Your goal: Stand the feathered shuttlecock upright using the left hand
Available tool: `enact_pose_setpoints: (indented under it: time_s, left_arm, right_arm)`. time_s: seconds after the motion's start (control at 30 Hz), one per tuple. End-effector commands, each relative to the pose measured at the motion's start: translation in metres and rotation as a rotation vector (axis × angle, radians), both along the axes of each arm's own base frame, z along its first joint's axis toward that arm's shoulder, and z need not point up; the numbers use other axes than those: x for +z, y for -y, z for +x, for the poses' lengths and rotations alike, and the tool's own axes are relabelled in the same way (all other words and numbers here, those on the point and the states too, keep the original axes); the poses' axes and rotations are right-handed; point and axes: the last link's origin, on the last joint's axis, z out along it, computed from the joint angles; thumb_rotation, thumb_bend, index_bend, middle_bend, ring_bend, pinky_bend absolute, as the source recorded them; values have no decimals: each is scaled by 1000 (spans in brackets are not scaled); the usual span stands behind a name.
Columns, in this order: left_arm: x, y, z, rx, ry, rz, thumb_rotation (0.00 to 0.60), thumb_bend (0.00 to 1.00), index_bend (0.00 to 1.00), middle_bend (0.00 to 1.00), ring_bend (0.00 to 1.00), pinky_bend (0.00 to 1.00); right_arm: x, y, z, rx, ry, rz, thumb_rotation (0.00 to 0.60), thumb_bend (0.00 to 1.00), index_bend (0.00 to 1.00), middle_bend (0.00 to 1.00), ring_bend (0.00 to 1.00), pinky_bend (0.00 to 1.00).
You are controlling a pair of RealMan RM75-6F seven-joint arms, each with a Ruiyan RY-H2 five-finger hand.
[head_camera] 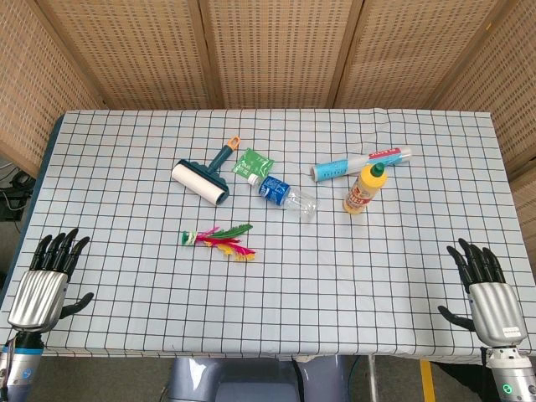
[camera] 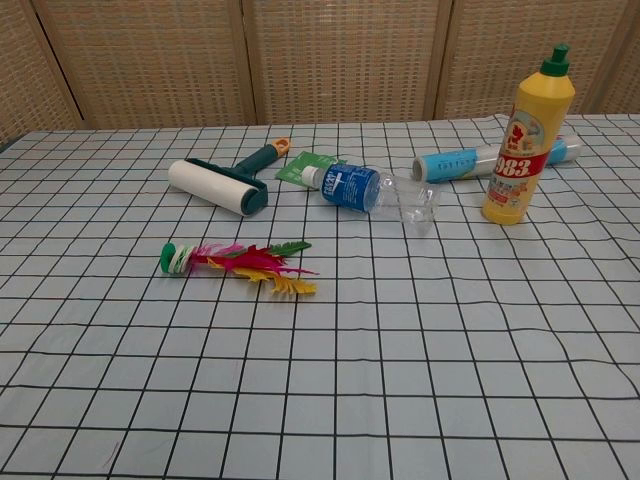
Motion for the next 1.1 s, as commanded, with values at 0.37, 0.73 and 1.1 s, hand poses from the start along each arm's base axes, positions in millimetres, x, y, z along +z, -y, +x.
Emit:
enact_pose_setpoints:
  time_s: [0.37,0.73,1.1]
  left_arm:
    - [1,0,0,10,-5,0,600,169,93,0,0,0]
    - [1,0,1,10,-6,-1,600,170,95,0,0,0]
    - [0,0,2,11,-4,-7,600,171,104,0,0,0]
  right_arm:
    - [0,-1,2,9,5,0,600,84,27,0,0,55]
    - [0,-1,2,9,2,-5,600,85,32,0,0,56]
    - [2,-2,1,4,7,-5,600,85,35,0,0,66]
